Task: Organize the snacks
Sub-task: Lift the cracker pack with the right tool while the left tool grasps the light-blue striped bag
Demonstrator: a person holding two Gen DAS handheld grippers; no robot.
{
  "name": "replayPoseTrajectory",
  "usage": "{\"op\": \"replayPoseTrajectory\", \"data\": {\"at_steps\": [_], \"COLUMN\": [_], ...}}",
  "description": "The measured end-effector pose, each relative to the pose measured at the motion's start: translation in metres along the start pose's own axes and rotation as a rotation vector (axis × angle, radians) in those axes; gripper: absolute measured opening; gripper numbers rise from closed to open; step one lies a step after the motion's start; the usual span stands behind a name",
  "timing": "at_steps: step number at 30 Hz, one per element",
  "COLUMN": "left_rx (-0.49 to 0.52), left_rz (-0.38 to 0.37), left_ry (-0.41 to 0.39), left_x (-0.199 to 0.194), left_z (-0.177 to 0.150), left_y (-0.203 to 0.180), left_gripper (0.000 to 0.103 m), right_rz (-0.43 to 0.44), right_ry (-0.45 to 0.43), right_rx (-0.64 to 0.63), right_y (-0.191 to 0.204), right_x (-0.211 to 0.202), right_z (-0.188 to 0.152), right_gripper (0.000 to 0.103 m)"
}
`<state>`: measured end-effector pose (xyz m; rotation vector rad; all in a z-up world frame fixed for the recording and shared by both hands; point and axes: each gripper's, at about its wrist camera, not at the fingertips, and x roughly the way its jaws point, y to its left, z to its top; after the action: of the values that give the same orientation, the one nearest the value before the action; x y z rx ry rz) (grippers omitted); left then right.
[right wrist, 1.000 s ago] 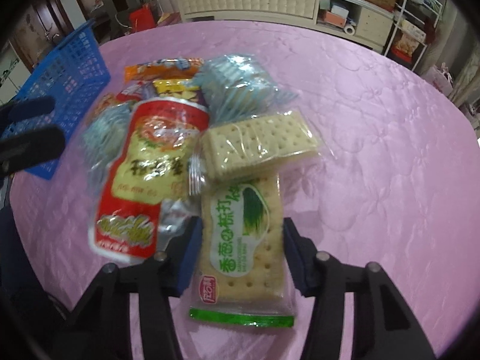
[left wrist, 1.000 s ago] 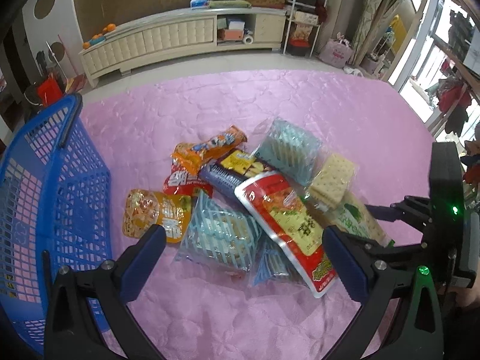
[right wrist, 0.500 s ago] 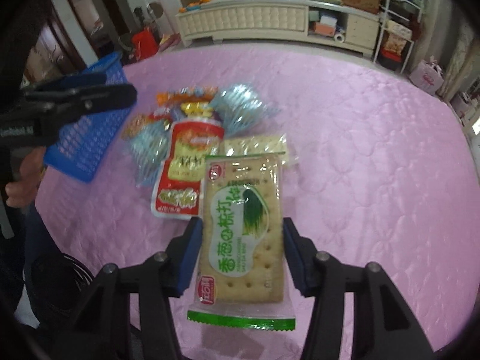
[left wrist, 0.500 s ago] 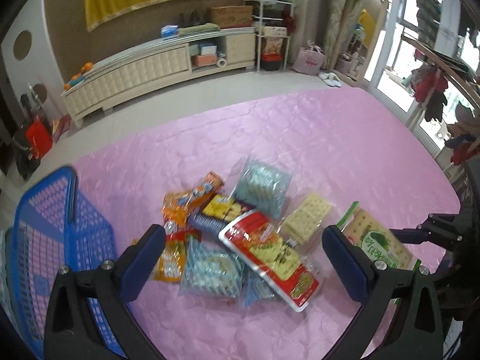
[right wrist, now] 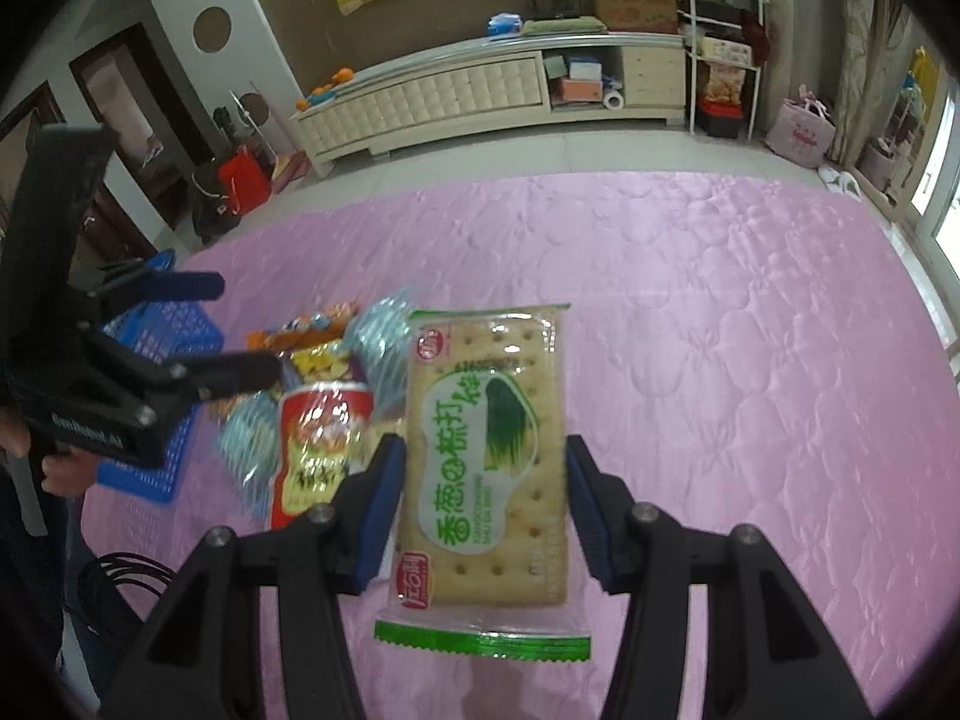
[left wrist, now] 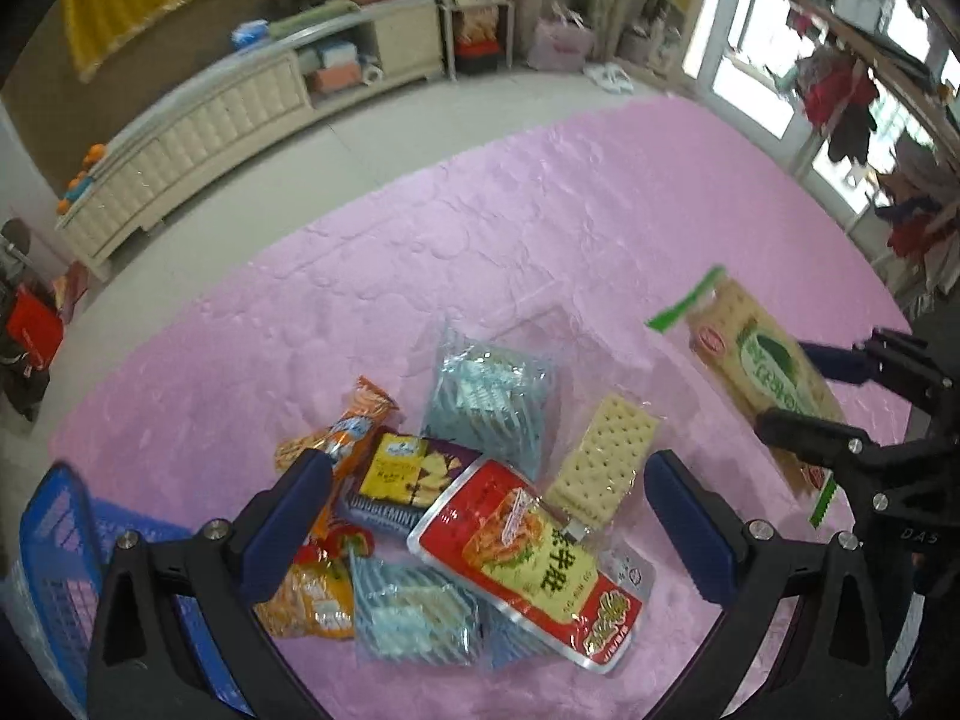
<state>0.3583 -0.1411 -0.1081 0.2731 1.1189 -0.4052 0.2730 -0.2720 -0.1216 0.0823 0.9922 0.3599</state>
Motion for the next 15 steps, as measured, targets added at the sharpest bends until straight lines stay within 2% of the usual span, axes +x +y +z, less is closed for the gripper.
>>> {"op": "replayPoseTrajectory", "data": {"at_steps": [5, 8, 14, 15], "left_rx": [0.126, 0.197, 0.259, 0.261], "left_rz": [0.044, 0.033, 0.04, 0.041], "left_ry": [0.077, 0.122, 0.181, 0.189], "left_x": [0.034, 0.054, 0.087, 0.092], "left_z": [0.019, 0.023, 0.033, 0.035], "left_y": [-0.011, -0.017, -0.024, -0.023], "left_gripper": [0.103, 0.103, 0.103, 0.1], "right_rz": [0.012, 0.013, 0.019, 0.022], "right_ry": [-0.003, -0.005, 0.009, 0.009], "right_rx": [0.033, 0.061, 0.102, 0.107], "right_y": [-0.014, -0.024, -0.041, -0.043], "right_x": [0.014, 0.021, 0.032, 0.033], "right_z": [0.009, 0.007, 0.0, 0.0], "right_gripper": [0.057, 0.057, 0.057, 0.057]}}
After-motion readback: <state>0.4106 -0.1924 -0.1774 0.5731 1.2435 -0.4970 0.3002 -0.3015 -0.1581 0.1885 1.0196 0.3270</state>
